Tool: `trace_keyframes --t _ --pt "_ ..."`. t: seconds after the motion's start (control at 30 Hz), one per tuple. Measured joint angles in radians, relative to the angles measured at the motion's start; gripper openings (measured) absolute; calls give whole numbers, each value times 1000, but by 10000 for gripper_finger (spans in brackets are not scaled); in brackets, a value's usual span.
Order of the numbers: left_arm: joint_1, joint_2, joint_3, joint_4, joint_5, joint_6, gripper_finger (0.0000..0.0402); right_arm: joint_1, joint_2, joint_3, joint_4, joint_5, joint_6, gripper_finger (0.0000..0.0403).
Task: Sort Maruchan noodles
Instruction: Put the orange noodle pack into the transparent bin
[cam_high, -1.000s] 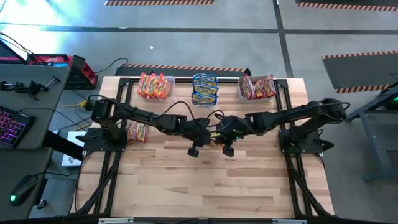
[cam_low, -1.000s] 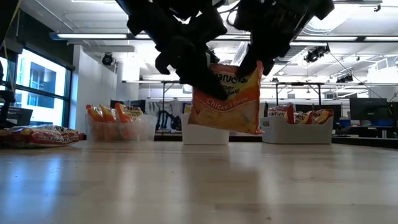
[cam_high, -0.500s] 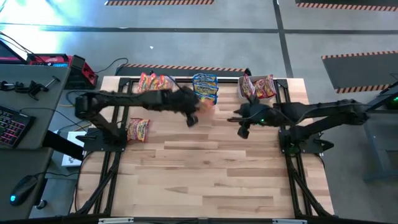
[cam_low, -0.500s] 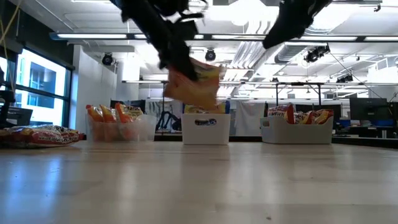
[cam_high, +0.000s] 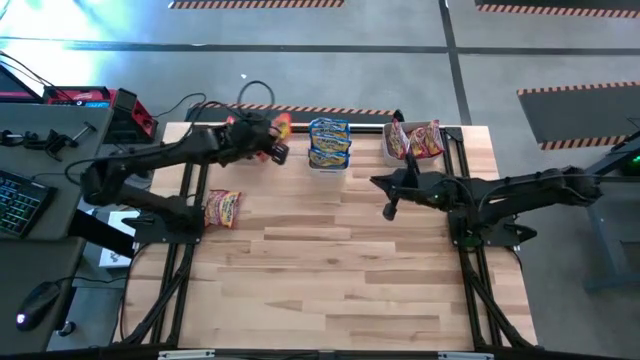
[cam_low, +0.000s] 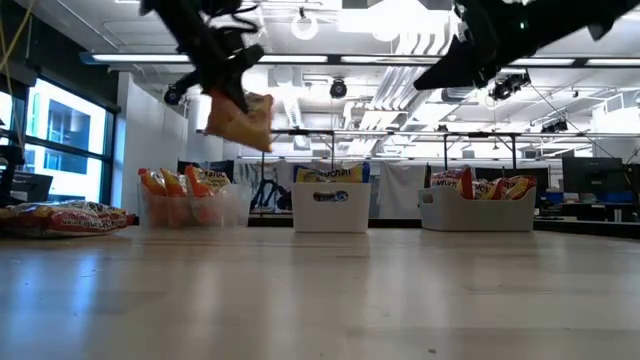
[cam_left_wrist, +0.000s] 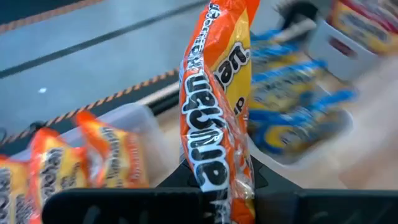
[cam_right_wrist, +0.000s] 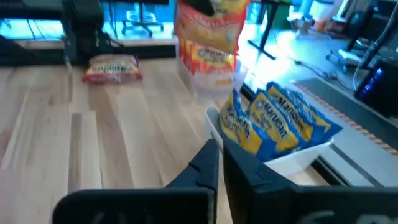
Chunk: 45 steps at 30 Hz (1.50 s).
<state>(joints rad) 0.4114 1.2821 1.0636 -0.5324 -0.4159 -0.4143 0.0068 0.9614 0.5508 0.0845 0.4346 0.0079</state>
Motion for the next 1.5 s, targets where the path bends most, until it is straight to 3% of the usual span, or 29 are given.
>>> trace_keyframes --t 0.17,0.37,0.63,1.1,1.5 --pt "59 -48 -177 241 -5 -65 14 -70 -53 -35 42 -96 -11 3" --pt "133 -42 -313 477 -70 -121 14 -84 -60 -36 32 -111 -8 1" --pt "157 -37 -379 536 -92 -185 14 -84 -58 -36 25 -111 -8 0" --pt "179 135 -380 628 -99 -240 14 -84 -58 -36 18 -110 -8 0" --pt "178 142 -380 597 -129 -255 14 -84 -58 -36 1 -110 -8 0"
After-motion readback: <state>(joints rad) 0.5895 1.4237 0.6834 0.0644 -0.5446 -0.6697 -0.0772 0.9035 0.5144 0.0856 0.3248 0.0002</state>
